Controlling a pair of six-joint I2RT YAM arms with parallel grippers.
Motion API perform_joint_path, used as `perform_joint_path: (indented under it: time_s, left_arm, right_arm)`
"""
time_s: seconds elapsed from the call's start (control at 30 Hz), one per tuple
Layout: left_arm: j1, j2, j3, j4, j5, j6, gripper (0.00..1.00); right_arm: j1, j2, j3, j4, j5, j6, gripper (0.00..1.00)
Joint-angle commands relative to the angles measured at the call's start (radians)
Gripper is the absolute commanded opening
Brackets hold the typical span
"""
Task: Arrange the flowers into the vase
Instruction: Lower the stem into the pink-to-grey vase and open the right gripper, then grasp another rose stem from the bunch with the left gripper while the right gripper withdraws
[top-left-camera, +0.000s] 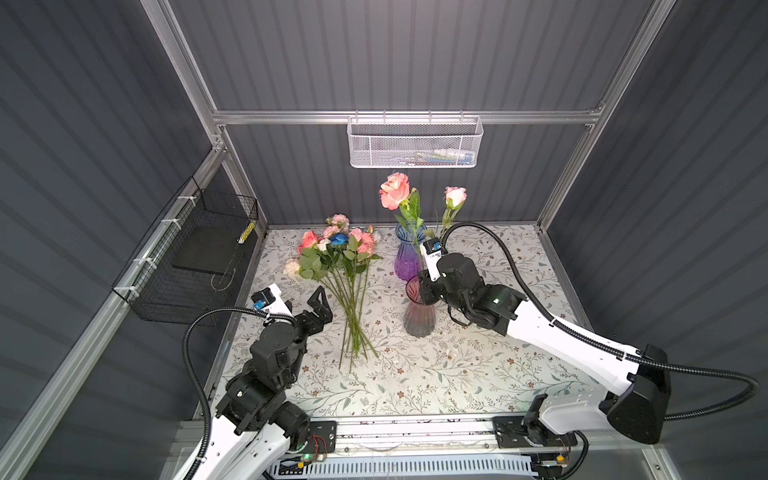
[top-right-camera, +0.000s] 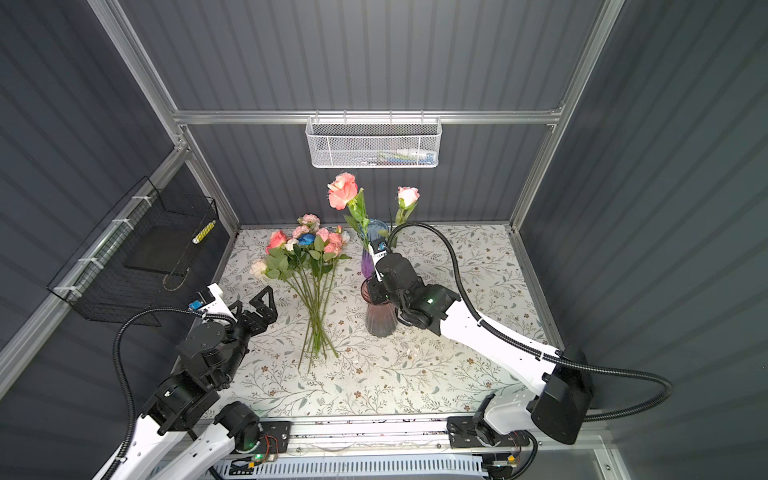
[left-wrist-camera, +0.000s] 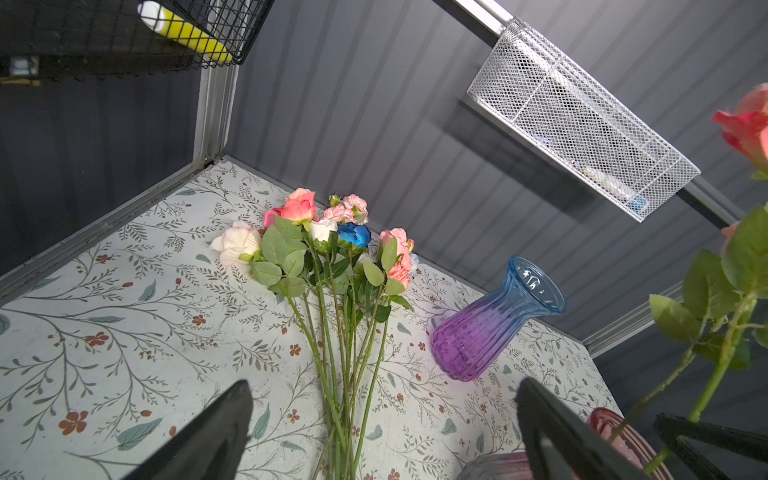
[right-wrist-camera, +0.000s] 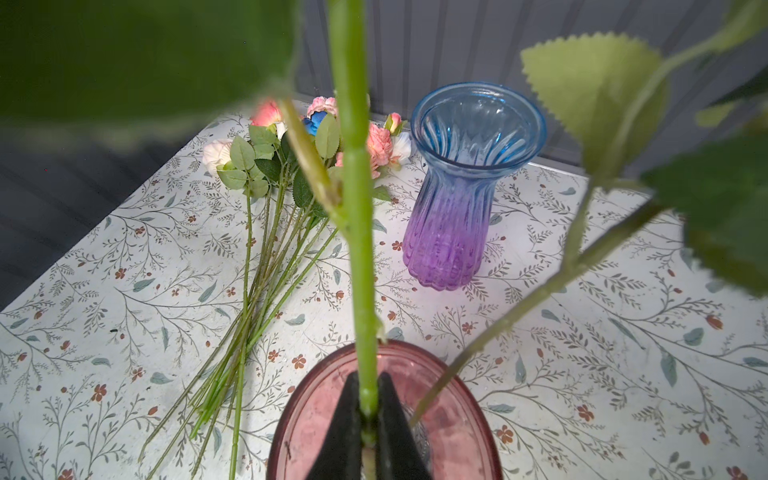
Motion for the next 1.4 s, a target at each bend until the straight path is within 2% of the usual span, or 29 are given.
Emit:
perform_joint_path:
  time_s: [0.0,0.43,0.67,0.83,0.97,1.03,1.1,1.2,1.37]
  left_arm:
    - [-0.005,0.044,-0.005,0.024,-0.001,-0.023,0.99]
    - [-0.005,0.193,0.065,0.047,0.037,-0.052,0.99]
    - [-0.005,0.238,0.084,0.040,0.012,-0.036,0.99]
    - [-0.003,0.375,0.148,0.001,-0.007,-0.001,0.99]
    - [0.004,0.524,0.224,-0.046,-0.006,0.020,0.97]
    - [0.036,0.594,0.256,-0.043,0.059,0.043,0.92]
    - [0.090,0.654,0.285,-0.036,0.182,0.047,0.86]
    - [0.166,0.768,0.334,-0.045,0.295,0.050,0.70]
    - [0.188,0.994,0.482,-0.147,0.283,0.109,0.53]
  right_arm:
    - [0.008,-0.030,-0.027,0.006,-0.011,0.031,0.13]
    - [0.014,-0.122,-0.070,0.049,-0.041,0.052,0.23]
    - [0.018,-0.199,-0.091,0.050,-0.053,0.059,0.25]
    - [0.023,-0.302,-0.125,0.049,-0.038,0.057,0.27]
    - [0.023,-0.393,-0.191,0.064,0.021,0.046,0.30]
    - [0.023,-0.441,-0.242,0.080,0.072,0.043,0.31]
    - [0.020,-0.481,-0.289,0.090,0.117,0.049,0.32]
    - [0.013,-0.534,-0.357,0.100,0.155,0.072,0.33]
    - [-0.016,-0.593,-0.460,0.112,0.163,0.124,0.32]
